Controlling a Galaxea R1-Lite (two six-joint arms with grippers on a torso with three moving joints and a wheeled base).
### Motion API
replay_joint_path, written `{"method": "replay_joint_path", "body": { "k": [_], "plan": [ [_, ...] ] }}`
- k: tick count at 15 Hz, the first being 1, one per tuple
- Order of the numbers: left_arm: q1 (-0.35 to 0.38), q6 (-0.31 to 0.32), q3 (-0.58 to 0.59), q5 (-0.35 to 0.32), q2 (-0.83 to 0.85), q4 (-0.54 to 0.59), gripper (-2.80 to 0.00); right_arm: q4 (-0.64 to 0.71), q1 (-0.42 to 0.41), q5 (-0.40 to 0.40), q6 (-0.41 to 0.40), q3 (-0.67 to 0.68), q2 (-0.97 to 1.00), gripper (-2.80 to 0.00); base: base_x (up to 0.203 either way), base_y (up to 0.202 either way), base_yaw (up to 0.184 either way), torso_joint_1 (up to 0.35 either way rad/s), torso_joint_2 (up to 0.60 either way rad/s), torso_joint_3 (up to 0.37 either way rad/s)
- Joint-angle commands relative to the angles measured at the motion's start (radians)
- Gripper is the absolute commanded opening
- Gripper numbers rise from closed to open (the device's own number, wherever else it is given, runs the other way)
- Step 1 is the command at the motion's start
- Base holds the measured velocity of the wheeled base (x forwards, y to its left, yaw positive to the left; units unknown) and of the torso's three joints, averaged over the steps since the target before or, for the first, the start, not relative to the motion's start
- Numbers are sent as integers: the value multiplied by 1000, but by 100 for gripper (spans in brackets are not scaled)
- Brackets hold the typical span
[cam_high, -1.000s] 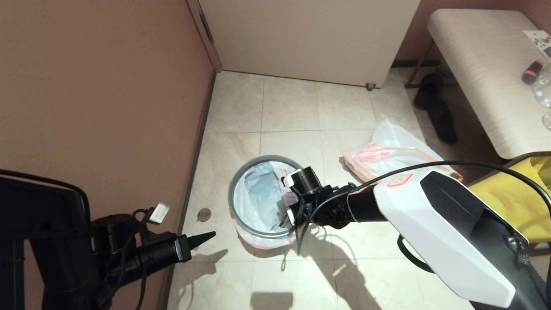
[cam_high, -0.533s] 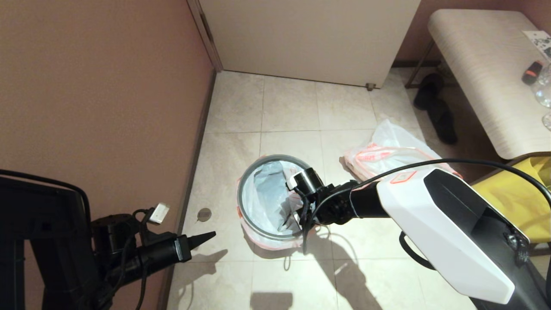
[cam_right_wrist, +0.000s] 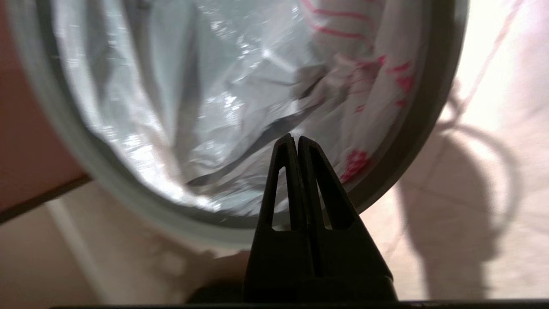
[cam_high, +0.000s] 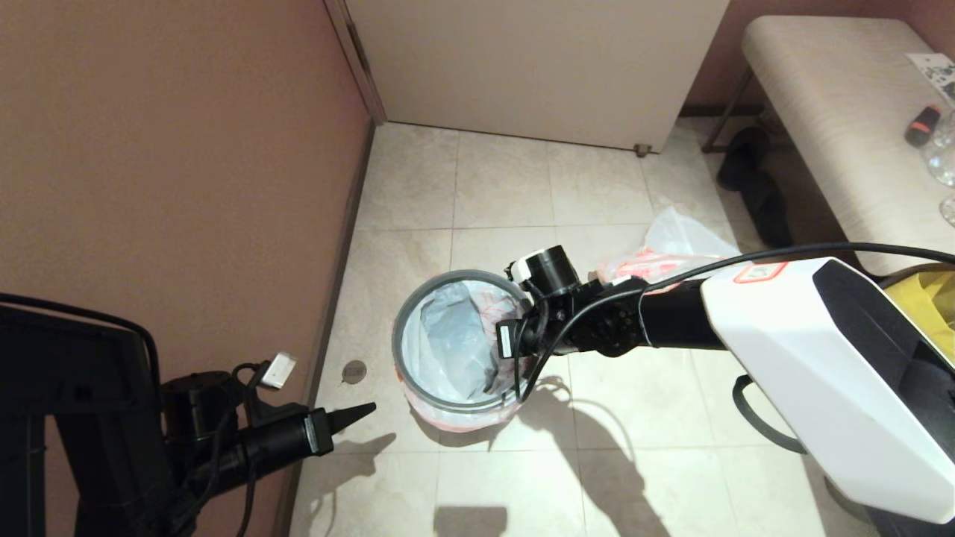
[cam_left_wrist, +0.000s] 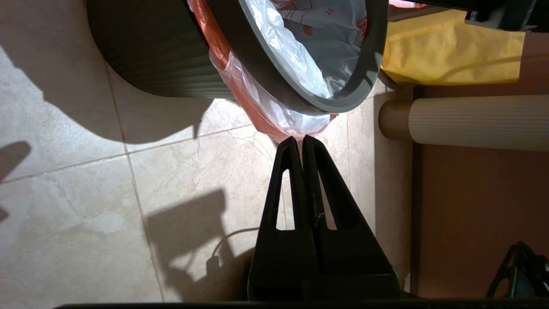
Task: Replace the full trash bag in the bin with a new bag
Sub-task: Place the trash can ring on the trash can
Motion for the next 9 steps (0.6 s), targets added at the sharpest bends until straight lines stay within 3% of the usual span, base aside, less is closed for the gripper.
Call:
{"method": "replay_joint_path", "body": {
  "k": [1,3,5,6,9],
  "plan": [
    [2,-1,2,-18,7,-47,-280,-1,-27,131,81,34,-42,-280,0,0,0,0,0,0],
    [6,4,7,-71,11,-47,-280,-19,-100,340,196,68,-59,-280,0,0,0,0,0,0],
    [5,64,17,-75,33,-47,-280,-76,-191,533,324,113,-59,-280,0,0,0,0,0,0],
    [0,84,23,-76,45,-47,-280,-117,-225,617,346,184,-61,-280,0,0,0,0,0,0],
    [-15,124,28,-76,66,-47,-280,-316,-266,718,367,348,-52,-280,0,0,0,0,0,0]
  ]
}}
